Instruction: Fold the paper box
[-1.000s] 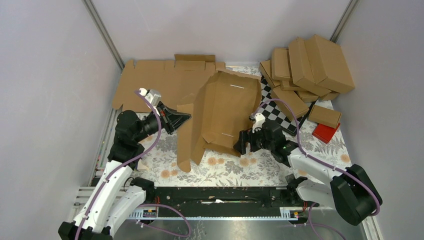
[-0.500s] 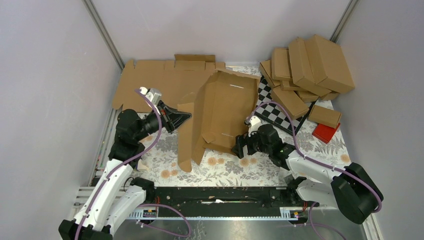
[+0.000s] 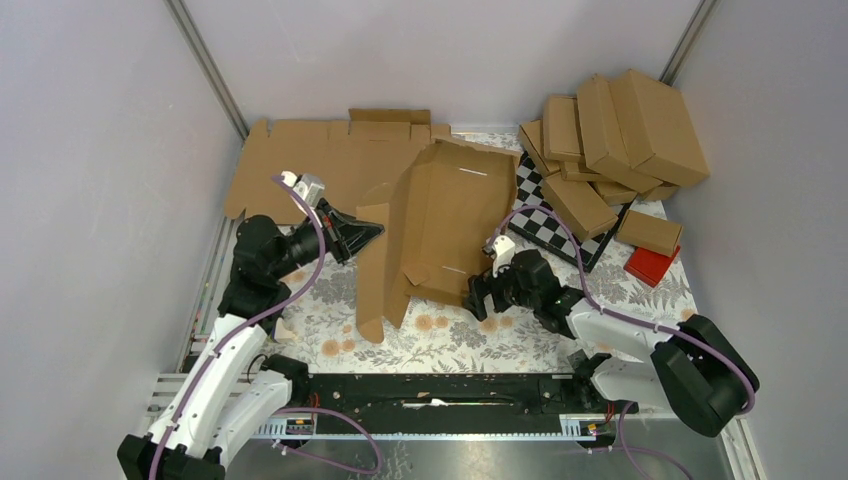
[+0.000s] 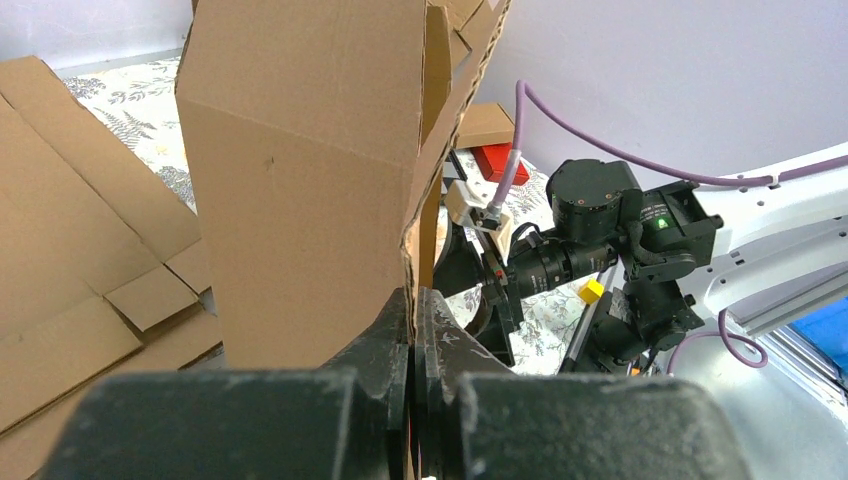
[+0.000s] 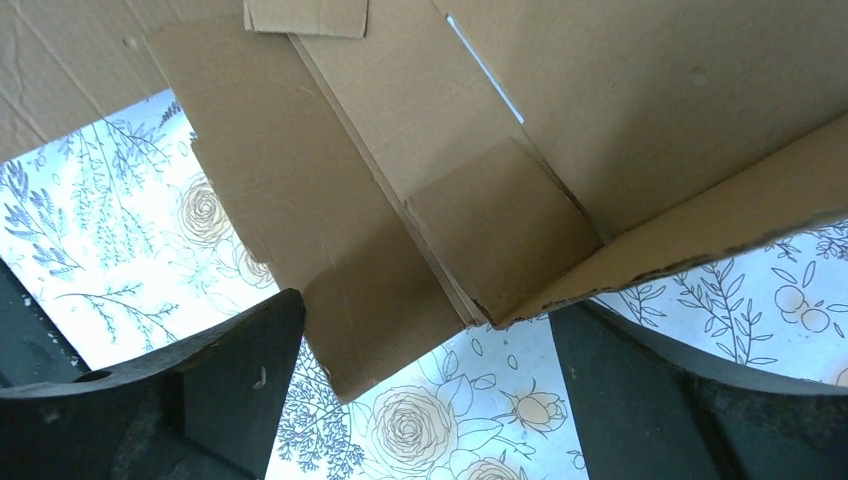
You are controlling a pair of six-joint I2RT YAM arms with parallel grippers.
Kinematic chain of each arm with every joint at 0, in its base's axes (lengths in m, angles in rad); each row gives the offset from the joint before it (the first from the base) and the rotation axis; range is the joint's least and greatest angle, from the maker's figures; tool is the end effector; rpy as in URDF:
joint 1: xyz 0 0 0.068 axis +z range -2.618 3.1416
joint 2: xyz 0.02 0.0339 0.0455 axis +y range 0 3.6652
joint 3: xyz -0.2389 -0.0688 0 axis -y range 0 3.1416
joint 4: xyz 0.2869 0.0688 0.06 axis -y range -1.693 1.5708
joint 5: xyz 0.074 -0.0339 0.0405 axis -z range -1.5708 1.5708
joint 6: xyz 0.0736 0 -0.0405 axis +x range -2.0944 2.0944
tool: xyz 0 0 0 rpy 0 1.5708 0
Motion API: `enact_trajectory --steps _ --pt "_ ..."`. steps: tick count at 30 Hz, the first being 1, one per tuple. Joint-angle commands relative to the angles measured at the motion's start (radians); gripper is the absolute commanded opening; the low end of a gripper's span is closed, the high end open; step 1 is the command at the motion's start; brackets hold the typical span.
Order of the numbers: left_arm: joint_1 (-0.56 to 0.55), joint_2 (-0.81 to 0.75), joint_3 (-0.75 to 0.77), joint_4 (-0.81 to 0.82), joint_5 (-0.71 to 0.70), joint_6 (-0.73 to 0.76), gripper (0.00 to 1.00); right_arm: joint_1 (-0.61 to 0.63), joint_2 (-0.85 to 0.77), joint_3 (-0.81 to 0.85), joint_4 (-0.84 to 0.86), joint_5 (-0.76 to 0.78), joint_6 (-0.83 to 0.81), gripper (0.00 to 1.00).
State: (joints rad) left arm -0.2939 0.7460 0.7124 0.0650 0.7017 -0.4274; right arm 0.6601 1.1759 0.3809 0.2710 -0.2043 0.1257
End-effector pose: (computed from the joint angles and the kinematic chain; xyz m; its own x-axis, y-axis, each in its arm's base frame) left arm 0.2384 -0.1218 0.3301 -0.3203 -0.2338 -0.9180 0.7758 0.4914 -0.3959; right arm 0.2265 0.1947 0.0981 -0.4848 -0.2209 -0.8463 -0.6838 0.6990 0.2093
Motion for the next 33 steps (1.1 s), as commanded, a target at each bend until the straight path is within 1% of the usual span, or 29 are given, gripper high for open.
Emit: enact_trajectory --steps 1,5,13,19,25,29,33 --pt "-0.002 0.020 0.047 0.028 0.023 -0.006 0.00 0.013 0.030 0.021 0.048 -0.047 -0.035 1.00" --pt "-0.003 0.027 0.052 0.027 0.029 -0.002 0.00 0.012 0.047 0.027 0.046 -0.071 -0.043 1.00" --pt "-0.002 0.027 0.056 0.022 0.033 0.002 0.00 0.013 0.029 0.020 0.062 -0.092 -0.065 1.00" --pt "-0.002 0.031 0.073 -0.012 0.032 0.021 0.00 0.013 0.019 0.053 0.029 -0.013 -0.075 1.00" --pt "-0.002 0.046 0.108 -0.055 0.034 0.038 0.00 0.012 -0.009 0.077 0.026 0.060 -0.036 1.00" --pt "-0.002 0.033 0.106 -0.062 0.040 0.049 0.00 0.011 -0.024 0.080 0.052 0.158 0.003 1.00" --pt "-0.002 0.016 0.080 -0.062 0.035 0.056 0.00 0.011 -0.001 0.093 0.088 0.274 0.021 0.99"
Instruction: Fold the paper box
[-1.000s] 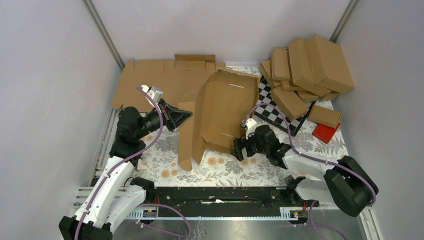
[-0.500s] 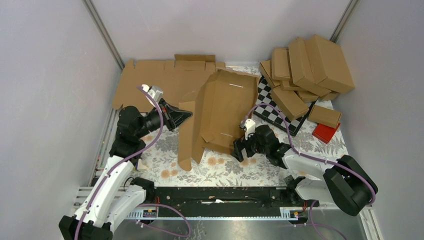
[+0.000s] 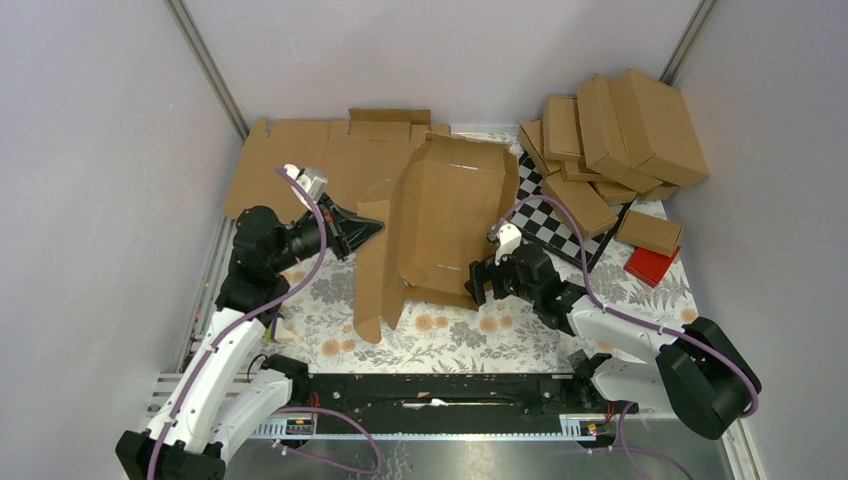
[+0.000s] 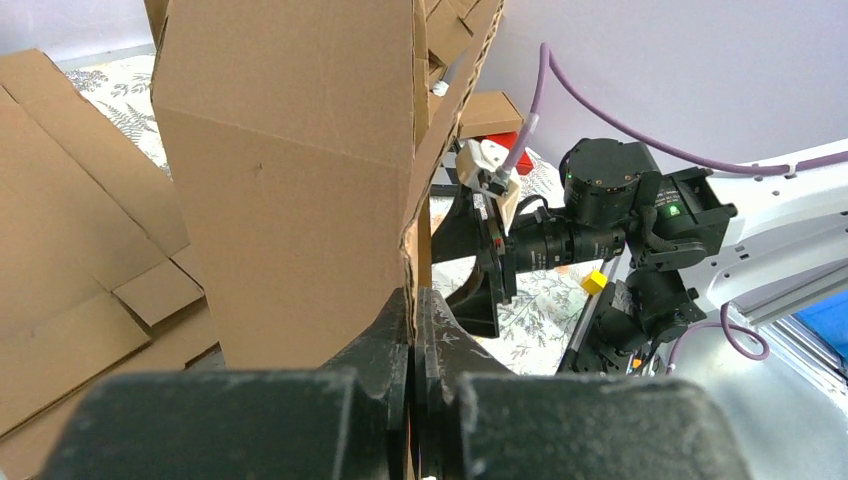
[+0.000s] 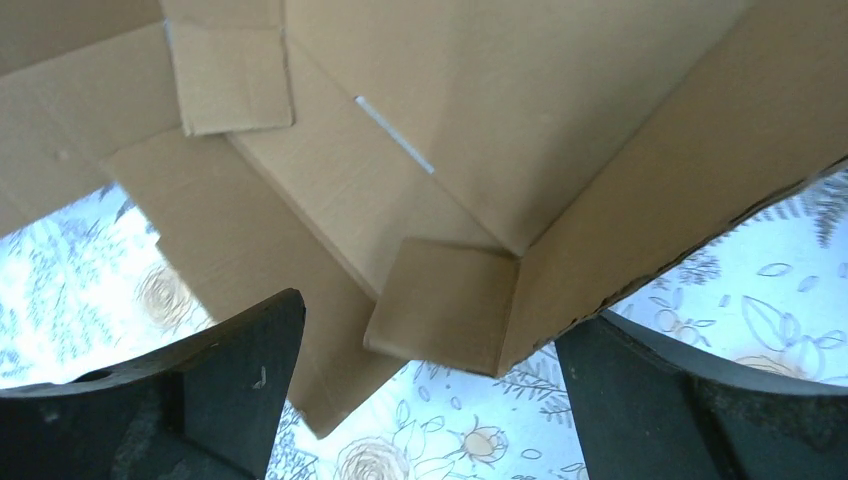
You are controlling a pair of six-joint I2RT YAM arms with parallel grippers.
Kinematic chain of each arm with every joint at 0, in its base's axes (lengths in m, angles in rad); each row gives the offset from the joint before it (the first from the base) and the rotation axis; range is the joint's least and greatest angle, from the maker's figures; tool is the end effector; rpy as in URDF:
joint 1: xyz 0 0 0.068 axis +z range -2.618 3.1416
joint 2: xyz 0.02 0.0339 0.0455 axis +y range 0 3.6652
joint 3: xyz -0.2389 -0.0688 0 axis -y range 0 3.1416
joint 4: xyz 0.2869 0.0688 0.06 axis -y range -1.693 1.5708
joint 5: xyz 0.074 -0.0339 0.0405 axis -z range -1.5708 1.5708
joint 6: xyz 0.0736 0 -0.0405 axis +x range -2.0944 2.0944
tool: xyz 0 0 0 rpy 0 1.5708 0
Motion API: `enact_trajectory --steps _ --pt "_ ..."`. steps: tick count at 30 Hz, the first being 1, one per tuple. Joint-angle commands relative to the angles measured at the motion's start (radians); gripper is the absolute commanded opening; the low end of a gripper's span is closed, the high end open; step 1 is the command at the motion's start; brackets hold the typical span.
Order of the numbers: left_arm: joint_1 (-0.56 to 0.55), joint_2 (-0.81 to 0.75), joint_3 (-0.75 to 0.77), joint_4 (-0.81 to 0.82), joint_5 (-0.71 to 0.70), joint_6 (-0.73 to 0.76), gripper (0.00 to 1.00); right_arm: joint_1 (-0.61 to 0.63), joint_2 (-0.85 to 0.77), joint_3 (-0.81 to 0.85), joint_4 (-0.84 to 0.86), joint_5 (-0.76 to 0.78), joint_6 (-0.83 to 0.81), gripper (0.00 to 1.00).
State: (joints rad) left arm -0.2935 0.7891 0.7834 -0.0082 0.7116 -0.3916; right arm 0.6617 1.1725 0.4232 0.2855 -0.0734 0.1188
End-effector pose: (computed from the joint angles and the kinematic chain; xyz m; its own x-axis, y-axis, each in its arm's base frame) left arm 0.2433 -0.1237 0.3396 -0.3345 -0.2009 -0.9207 0.7752 0.4970 -0.3900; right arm 0.2413 0.1948 0.1163 -0.4292 -0.1845 -0.8842 -0.6180 0.7738 0.1386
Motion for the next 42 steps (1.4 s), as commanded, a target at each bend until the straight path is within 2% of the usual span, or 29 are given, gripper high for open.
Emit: enact_trajectory --steps 1,3,4,8,11,13,20,24,26,30,36,42 --pt "-0.002 -0.029 0.004 0.011 0.025 0.020 0.00 0.010 0.011 0.061 0.076 0.158 0.028 0.98" --pt "-0.003 -0.035 -0.003 0.011 0.026 0.022 0.00 0.009 0.043 0.085 0.074 0.185 0.028 0.91" --pt "-0.003 -0.037 -0.005 0.011 0.029 0.022 0.00 0.010 0.056 0.095 0.075 0.211 0.040 0.84" --pt "-0.003 -0.051 -0.015 0.011 0.035 0.030 0.00 0.010 0.073 0.112 0.110 0.257 0.086 0.48" --pt "-0.002 -0.067 -0.024 -0.009 0.023 0.046 0.00 0.010 0.070 0.098 0.173 0.279 0.096 0.09" --pt "-0.002 -0.077 -0.024 -0.032 0.010 0.061 0.00 0.009 0.067 0.081 0.231 0.329 0.079 0.01" --pt "-0.003 -0.160 -0.114 0.017 -0.089 0.079 0.00 0.011 0.091 0.029 0.512 0.440 -0.062 0.00" --pt "-0.011 -0.259 -0.294 0.204 -0.178 -0.025 0.00 0.010 0.177 -0.061 0.765 0.510 -0.101 0.00" --pt "-0.012 -0.285 -0.318 0.232 -0.196 -0.047 0.00 0.010 0.237 -0.088 0.834 0.545 -0.102 0.03" --pt "-0.020 -0.262 -0.295 0.143 -0.232 -0.031 0.00 0.010 0.290 -0.105 0.846 0.575 -0.040 0.06" --pt "-0.082 -0.265 -0.334 0.153 -0.274 -0.101 0.00 0.012 0.262 -0.159 0.860 0.597 0.008 0.08" --pt "-0.234 -0.215 -0.372 0.261 -0.333 -0.183 0.00 0.011 0.191 -0.187 0.816 0.622 0.020 0.09"
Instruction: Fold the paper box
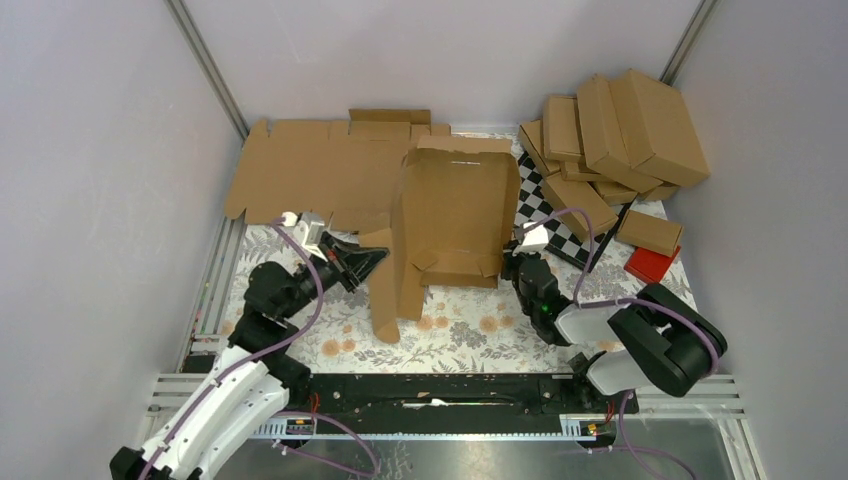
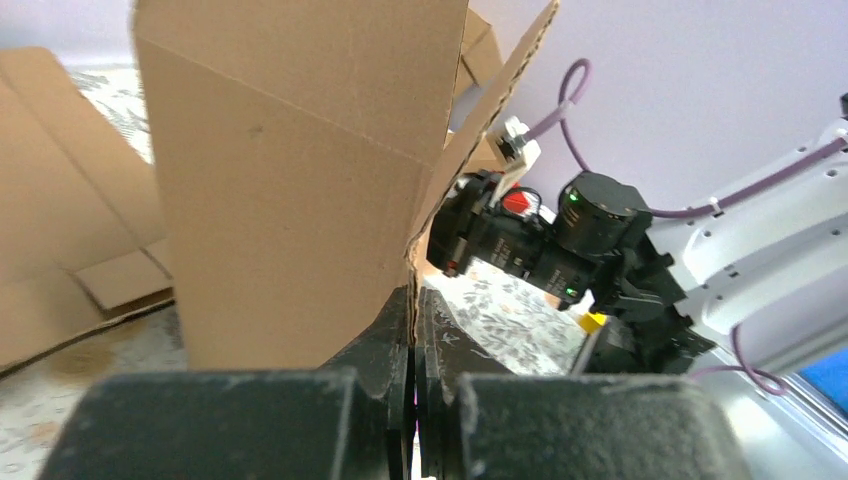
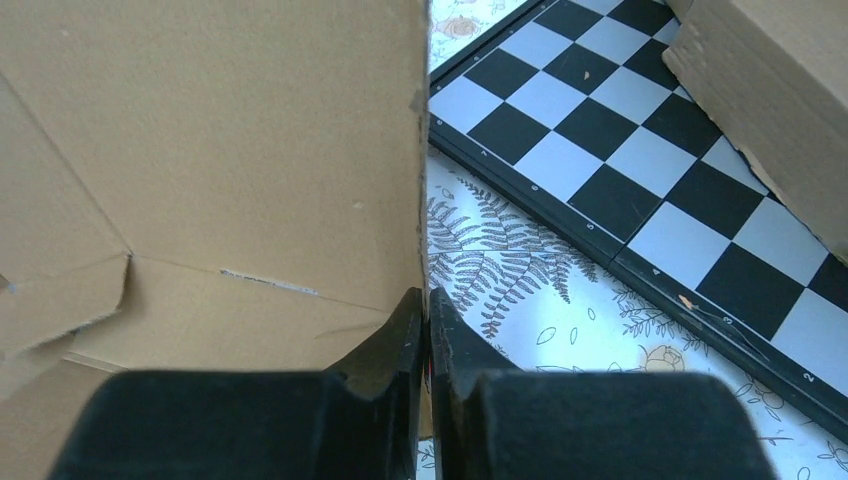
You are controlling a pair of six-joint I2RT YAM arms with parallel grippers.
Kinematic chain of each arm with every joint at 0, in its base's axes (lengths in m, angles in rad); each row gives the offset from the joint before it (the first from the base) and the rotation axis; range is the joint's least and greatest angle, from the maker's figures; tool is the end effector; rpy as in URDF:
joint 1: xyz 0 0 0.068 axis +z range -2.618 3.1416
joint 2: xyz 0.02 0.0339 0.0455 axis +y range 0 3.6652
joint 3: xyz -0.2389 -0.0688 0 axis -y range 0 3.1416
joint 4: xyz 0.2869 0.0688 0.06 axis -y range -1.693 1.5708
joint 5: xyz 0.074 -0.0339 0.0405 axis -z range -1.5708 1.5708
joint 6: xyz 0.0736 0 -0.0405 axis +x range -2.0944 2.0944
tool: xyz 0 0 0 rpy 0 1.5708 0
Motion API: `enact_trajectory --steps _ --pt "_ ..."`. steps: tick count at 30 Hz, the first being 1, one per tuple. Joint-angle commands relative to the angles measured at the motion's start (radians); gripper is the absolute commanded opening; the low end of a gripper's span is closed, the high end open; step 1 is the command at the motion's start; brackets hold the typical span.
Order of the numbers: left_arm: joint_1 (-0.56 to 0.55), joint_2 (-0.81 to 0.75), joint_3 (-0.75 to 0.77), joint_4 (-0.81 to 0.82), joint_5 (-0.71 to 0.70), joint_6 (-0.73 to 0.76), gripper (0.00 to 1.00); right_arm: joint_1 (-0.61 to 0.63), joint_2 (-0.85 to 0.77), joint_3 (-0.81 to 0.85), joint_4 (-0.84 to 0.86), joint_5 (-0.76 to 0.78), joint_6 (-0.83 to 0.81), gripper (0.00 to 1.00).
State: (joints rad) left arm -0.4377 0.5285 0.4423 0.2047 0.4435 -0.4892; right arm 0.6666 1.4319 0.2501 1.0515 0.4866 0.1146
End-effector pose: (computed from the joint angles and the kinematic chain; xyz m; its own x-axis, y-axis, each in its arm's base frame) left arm 0.2078 -0.1321 0.2856 -0.2667 -0.3438 -0.9004 0.7289 0.5392 -0.4218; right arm 0.2485 0.1517 0.0893 -0.1223 0.0324 -0.9920 -0.1693 0.9841 0.0530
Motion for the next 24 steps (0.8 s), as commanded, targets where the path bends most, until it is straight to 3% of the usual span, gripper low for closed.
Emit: enact_trajectory --steps 1,8,14,19,24 --pt "-0.131 0.062 -0.027 0.060 -0.089 -0.084 0.00 0.005 -0.081 -0.015 0.039 0.058 0.033 0.09" --pt "-0.393 0.230 0.089 0.001 -0.291 0.029 0.00 0.007 -0.129 -0.023 -0.027 0.078 0.059 0.10" --pt "-0.423 0.238 0.099 -0.023 -0.313 0.034 0.03 0.005 -0.166 -0.039 -0.071 0.101 0.061 0.14" --pt "-0.423 0.231 0.084 -0.038 -0.327 0.034 0.02 0.006 -0.253 -0.066 -0.139 -0.050 0.044 0.47" --pt "-0.421 0.228 0.110 -0.065 -0.346 0.056 0.01 0.006 -0.408 -0.050 -0.344 -0.217 0.009 0.79"
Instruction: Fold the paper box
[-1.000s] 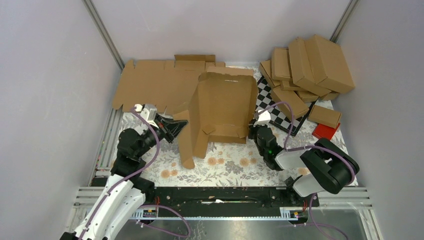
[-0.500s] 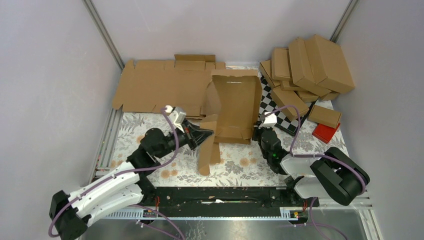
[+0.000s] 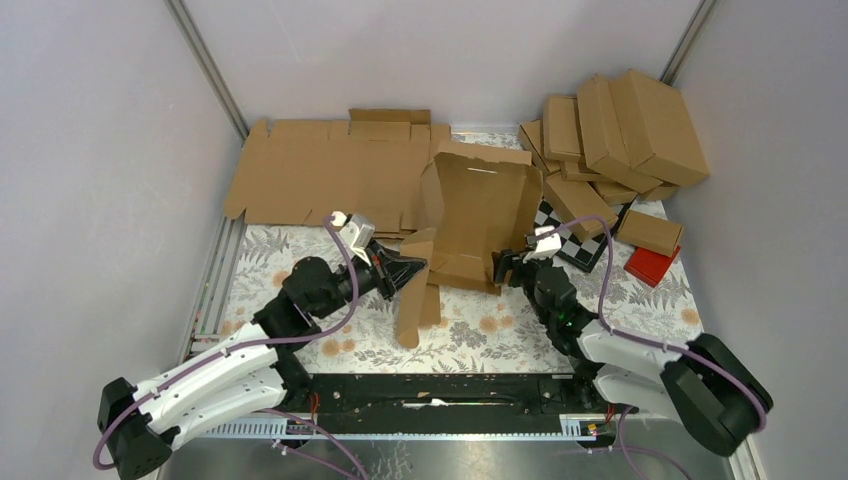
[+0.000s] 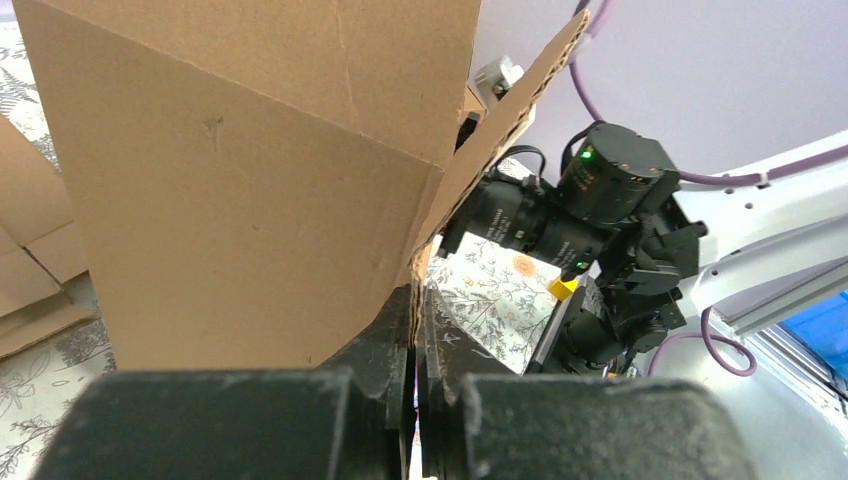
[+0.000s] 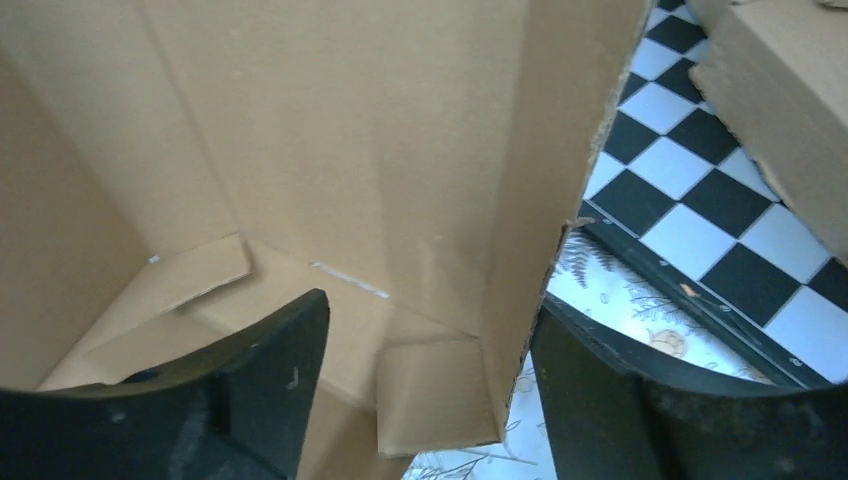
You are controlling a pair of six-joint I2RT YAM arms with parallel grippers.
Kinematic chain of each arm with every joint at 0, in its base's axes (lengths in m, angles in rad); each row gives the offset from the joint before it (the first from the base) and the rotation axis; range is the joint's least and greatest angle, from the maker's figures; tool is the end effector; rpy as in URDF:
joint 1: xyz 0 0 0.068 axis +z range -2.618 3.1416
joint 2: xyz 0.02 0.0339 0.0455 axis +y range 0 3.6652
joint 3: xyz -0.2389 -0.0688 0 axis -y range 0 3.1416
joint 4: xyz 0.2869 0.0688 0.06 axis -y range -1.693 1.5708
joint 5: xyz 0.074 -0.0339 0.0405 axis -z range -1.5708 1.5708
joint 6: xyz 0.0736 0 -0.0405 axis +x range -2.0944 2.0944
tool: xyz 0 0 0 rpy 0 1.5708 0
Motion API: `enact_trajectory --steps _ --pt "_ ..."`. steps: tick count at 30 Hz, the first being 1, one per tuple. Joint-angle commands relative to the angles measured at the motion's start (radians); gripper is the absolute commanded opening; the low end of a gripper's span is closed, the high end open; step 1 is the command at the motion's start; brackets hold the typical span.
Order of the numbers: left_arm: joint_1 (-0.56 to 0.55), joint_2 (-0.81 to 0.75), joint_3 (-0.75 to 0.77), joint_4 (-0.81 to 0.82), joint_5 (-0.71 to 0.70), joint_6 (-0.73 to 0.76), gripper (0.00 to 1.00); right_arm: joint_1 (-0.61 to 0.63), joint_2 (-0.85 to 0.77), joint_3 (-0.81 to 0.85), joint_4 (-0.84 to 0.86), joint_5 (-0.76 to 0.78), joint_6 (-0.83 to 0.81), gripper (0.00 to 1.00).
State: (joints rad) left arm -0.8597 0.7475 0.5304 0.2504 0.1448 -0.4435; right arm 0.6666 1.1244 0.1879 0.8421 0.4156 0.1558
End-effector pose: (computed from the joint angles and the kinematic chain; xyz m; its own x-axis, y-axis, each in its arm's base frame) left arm 0.1777 -0.2226 0.2776 -0.3425 -0.2530 -0.9048 0.7715 0.4738 -0.4245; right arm 0.2352 0.1473 0.1201 -0.1119 0.0926 -0.9894 -0.2353 0.9649 0.1169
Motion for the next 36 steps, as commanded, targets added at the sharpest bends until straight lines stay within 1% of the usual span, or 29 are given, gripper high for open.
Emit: enact_trajectory --steps 1,5,8,12,14,20,25,32,36 --pt "0.000 0.018 0.032 -0.121 -0.045 0.018 0.00 0.006 -0.119 0.020 -0.170 -0.170 -0.044 0.82" --pt "-0.001 0.052 0.062 -0.143 -0.024 0.050 0.00 0.006 -0.168 0.051 -0.302 -0.268 -0.062 0.92" --pt "0.000 0.060 0.064 -0.145 -0.019 0.066 0.00 0.006 -0.140 0.087 -0.382 -0.323 -0.056 0.99" --pt "0.000 0.066 0.076 -0.143 -0.003 0.085 0.00 0.006 -0.024 0.153 -0.450 -0.397 -0.034 1.00" --pt "-0.001 0.081 0.086 -0.150 0.017 0.094 0.00 0.005 0.005 0.181 -0.479 -0.442 -0.033 0.99" --pt "-0.001 0.095 0.097 -0.150 0.038 0.110 0.00 0.007 -0.027 0.169 -0.488 -0.494 -0.057 0.99" --pt "0.000 0.104 0.105 -0.136 0.050 0.109 0.00 0.006 0.005 0.192 -0.499 -0.504 -0.071 1.00" --pt "-0.001 0.110 0.114 -0.136 0.058 0.105 0.00 0.005 0.031 0.210 -0.495 -0.582 -0.103 1.00" --pt "0.000 0.109 0.118 -0.138 0.058 0.101 0.00 0.006 0.059 0.224 -0.493 -0.514 -0.104 0.99"
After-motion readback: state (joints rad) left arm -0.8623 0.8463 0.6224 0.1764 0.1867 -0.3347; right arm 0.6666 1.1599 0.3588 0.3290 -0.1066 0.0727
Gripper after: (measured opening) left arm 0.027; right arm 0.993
